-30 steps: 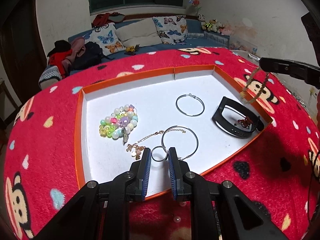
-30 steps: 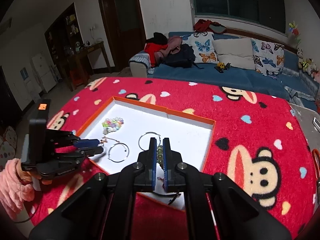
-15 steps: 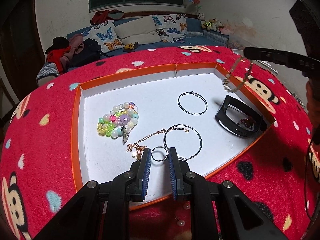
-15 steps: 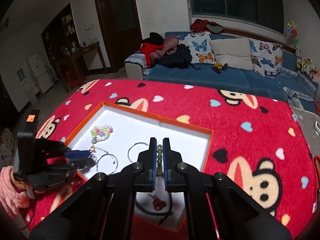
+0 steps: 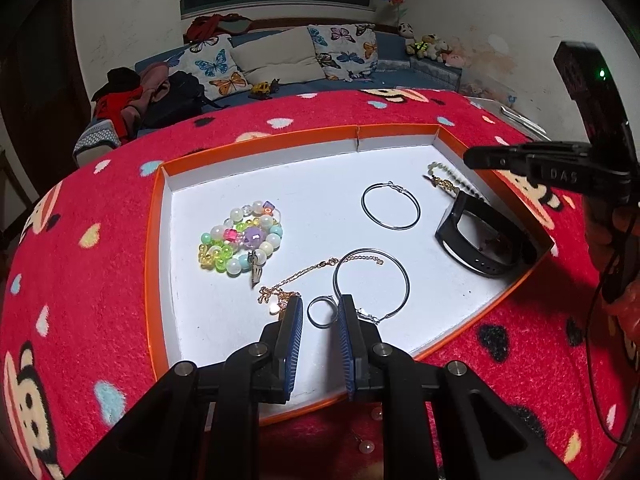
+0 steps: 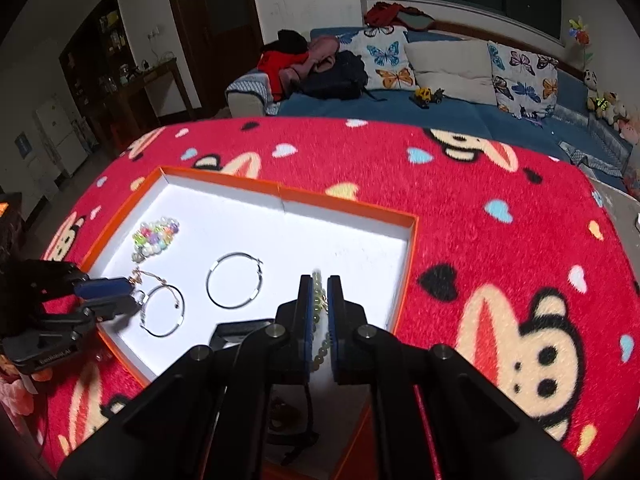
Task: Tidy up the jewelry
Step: 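Carry the small ring and green bead bracelet into the tray and release both, then grasp a pearl earring with the left tool while the right tool grasps the other pearl earring, then carry both pearl earrings into the tray and release them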
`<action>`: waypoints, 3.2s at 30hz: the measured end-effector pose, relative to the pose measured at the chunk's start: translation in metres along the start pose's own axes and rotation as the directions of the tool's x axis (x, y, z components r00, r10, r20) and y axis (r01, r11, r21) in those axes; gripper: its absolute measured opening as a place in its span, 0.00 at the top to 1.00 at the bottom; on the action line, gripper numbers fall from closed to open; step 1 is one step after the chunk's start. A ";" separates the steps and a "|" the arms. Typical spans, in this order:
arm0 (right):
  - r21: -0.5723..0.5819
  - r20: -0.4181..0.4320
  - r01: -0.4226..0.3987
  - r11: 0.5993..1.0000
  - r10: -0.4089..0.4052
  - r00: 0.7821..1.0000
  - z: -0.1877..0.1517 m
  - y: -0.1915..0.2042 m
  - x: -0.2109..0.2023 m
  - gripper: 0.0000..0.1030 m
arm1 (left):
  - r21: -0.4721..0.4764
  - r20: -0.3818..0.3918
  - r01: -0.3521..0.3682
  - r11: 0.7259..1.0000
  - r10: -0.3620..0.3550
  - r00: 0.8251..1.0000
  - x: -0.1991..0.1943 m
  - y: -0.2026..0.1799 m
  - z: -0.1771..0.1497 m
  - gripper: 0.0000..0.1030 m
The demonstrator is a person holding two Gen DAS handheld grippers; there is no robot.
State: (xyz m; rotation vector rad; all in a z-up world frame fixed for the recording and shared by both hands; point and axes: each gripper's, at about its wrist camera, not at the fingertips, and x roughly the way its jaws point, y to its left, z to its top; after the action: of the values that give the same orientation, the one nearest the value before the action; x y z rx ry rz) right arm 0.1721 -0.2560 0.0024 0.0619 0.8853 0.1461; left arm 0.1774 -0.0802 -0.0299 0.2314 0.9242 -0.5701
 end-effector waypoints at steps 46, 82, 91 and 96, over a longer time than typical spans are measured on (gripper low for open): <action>-0.093 -0.054 -0.182 0.979 0.177 0.983 -0.086 0.106 -0.043 0.73 | 0.007 0.038 -0.054 0.998 0.054 0.998 -0.044 -0.033 -0.077 0.83; -0.148 -0.071 -0.063 0.987 0.052 0.996 -0.071 0.191 0.007 0.81 | -0.107 0.184 0.025 0.994 -0.004 0.983 -0.095 0.029 -0.094 0.93; -0.134 -0.079 -0.031 0.990 0.020 0.997 -0.072 0.185 0.004 0.92 | -0.117 0.199 0.039 0.992 -0.016 0.980 -0.098 0.034 -0.096 0.93; -0.113 -0.087 -0.031 0.993 0.021 0.996 -0.076 0.176 -0.001 0.92 | -0.115 0.200 0.040 0.993 -0.017 0.980 -0.099 0.033 -0.097 0.93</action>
State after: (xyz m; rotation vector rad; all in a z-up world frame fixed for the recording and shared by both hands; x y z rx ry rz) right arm 0.0946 -0.0824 -0.0243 -0.0399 0.9603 0.2246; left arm 0.0829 0.0245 -0.0087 0.0526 0.7647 -0.5524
